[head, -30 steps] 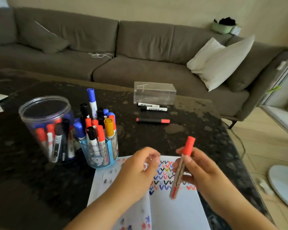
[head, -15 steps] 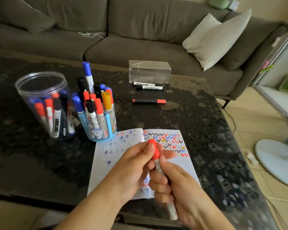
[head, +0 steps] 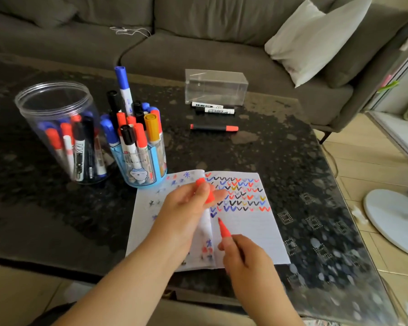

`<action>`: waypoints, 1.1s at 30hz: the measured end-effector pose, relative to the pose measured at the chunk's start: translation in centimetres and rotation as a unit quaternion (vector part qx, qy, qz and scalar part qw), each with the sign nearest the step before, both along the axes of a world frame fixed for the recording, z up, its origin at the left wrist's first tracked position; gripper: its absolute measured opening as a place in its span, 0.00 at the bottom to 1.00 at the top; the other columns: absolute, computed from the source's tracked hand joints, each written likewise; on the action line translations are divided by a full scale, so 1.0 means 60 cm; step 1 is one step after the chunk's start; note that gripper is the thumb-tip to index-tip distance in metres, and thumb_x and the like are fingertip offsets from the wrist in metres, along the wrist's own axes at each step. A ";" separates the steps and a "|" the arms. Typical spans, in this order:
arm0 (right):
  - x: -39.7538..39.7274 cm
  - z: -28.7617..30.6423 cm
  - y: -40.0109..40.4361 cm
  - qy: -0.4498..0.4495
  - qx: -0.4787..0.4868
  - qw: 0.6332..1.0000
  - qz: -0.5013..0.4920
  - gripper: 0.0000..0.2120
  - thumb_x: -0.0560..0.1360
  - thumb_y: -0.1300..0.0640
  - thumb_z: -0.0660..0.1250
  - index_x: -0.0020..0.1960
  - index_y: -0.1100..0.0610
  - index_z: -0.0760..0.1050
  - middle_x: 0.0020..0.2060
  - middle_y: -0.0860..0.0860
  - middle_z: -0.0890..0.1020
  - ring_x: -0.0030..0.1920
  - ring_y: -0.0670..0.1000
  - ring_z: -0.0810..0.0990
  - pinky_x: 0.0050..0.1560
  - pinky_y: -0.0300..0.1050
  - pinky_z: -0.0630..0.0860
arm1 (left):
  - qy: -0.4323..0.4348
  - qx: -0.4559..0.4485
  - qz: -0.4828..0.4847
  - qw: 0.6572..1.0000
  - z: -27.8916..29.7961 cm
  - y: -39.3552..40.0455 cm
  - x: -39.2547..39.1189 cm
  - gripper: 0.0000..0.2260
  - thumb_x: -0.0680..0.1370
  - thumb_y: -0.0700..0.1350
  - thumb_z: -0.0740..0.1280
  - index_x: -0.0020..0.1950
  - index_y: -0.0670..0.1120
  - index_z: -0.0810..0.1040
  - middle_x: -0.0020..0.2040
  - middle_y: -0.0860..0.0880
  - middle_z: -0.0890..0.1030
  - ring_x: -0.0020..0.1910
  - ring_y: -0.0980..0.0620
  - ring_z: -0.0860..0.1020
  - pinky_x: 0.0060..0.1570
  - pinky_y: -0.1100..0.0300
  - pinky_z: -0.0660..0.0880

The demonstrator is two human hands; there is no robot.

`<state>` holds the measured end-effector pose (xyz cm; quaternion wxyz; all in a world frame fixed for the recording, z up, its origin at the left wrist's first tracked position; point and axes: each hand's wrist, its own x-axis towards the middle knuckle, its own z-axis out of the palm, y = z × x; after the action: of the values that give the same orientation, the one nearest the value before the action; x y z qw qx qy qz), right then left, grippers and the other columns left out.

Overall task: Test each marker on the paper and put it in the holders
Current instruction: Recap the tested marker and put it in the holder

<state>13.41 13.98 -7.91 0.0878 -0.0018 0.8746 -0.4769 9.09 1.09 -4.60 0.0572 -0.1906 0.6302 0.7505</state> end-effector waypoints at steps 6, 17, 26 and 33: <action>-0.001 0.052 0.037 -0.087 -0.232 0.969 0.013 0.11 0.80 0.60 0.57 0.58 0.53 0.75 0.37 0.50 0.83 0.29 0.47 0.74 0.33 0.38 0.73 | -0.028 0.023 0.036 0.999 0.003 0.009 0.015 0.08 0.76 0.52 0.65 0.47 0.51 0.80 0.48 0.52 0.84 0.51 0.52 0.81 0.62 0.49 0.73; -0.052 0.059 0.054 -0.095 -0.441 0.892 -0.030 0.08 0.77 0.67 0.60 0.53 0.62 0.75 0.37 0.57 0.82 0.35 0.49 0.80 0.39 0.39 0.79 | -0.042 -0.185 0.018 0.982 0.001 -0.019 0.021 0.10 0.75 0.55 0.66 0.40 0.50 0.81 0.45 0.52 0.82 0.50 0.50 0.77 0.58 0.46 0.73; -0.112 0.000 0.021 0.096 -0.109 0.989 0.033 0.16 0.80 0.49 0.60 0.42 0.56 0.80 0.29 0.49 0.77 0.32 0.41 0.73 0.37 0.33 0.68 | 0.055 -0.354 -0.075 0.931 -0.018 -0.035 0.005 0.04 0.77 0.49 0.66 0.46 0.52 0.79 0.43 0.56 0.82 0.46 0.59 0.78 0.48 0.63 0.73; -0.119 -0.038 0.026 0.171 -0.073 0.982 -0.016 0.12 0.71 0.55 0.67 0.33 0.58 0.68 0.29 0.45 0.74 0.30 0.41 0.69 0.31 0.34 0.65 | 0.051 -0.387 -0.081 0.917 -0.036 -0.036 -0.002 0.05 0.76 0.51 0.65 0.46 0.51 0.79 0.41 0.56 0.81 0.43 0.59 0.78 0.42 0.68 0.72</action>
<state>6.30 15.52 -10.19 -0.0713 -0.0758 0.8394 -0.5335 8.98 -1.10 -6.78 0.0074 -0.1075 0.8869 0.4492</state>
